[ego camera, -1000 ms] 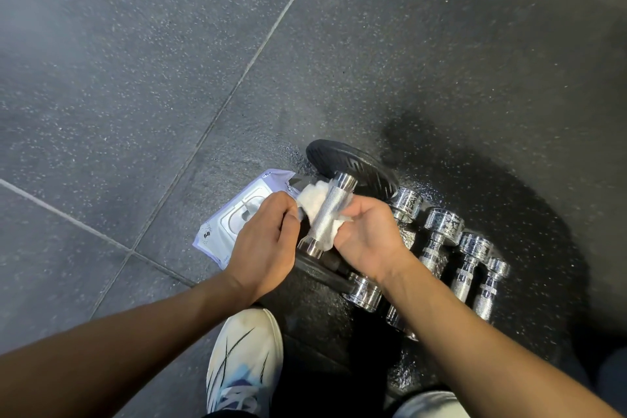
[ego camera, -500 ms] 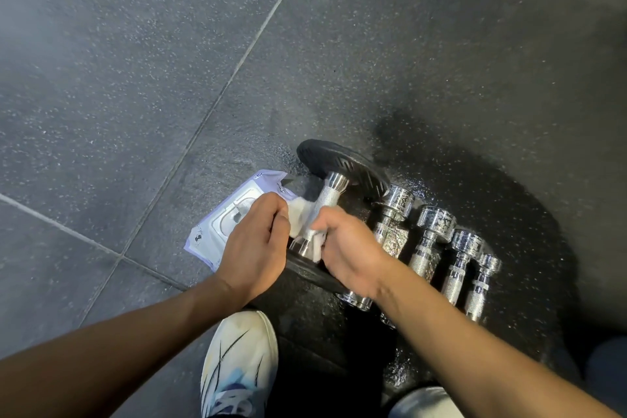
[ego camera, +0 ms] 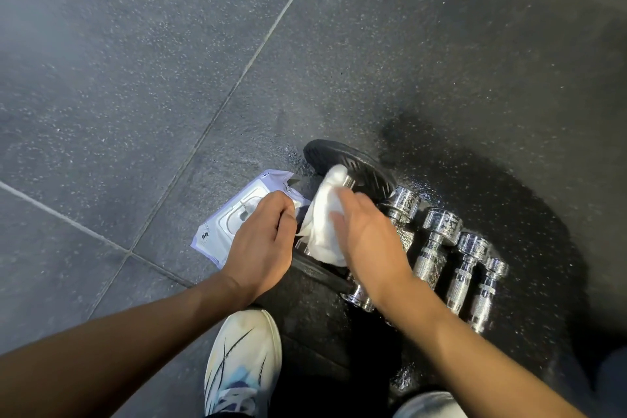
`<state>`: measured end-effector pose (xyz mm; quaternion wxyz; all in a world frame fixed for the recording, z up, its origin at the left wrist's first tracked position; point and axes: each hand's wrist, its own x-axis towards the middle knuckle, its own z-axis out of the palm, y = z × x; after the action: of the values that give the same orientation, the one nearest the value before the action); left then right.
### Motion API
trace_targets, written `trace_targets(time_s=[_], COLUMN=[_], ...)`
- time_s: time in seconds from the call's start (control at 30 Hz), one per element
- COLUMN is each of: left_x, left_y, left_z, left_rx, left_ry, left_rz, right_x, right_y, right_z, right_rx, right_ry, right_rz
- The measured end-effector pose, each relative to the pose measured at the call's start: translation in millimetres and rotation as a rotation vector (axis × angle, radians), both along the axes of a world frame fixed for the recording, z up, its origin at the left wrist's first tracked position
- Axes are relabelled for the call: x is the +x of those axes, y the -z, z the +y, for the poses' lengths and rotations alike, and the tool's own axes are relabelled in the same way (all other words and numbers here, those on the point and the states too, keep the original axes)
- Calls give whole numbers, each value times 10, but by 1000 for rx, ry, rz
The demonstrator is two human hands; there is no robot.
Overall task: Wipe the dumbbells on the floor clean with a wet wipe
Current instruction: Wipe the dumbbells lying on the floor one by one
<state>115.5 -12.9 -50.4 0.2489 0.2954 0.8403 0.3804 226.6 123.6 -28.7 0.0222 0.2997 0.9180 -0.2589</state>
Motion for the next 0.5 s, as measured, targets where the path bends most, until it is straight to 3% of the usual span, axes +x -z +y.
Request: trace_targets(time_s=[0.2,0.43,0.5], left_x=[-2,-1,-3], left_y=[-3,17,20], left_z=[3,13,12], left_rx=[-2,-6,-2], left_ry=[15,-1,-1], left_rz=[-18,-24,-17], right_x=[-112,-70,-26], right_y=[48,26,54], right_z=[185,178,179], right_rx=[297,205,88], right_ry=[-133,-307,-384], right_rz=[-179,-324,-299])
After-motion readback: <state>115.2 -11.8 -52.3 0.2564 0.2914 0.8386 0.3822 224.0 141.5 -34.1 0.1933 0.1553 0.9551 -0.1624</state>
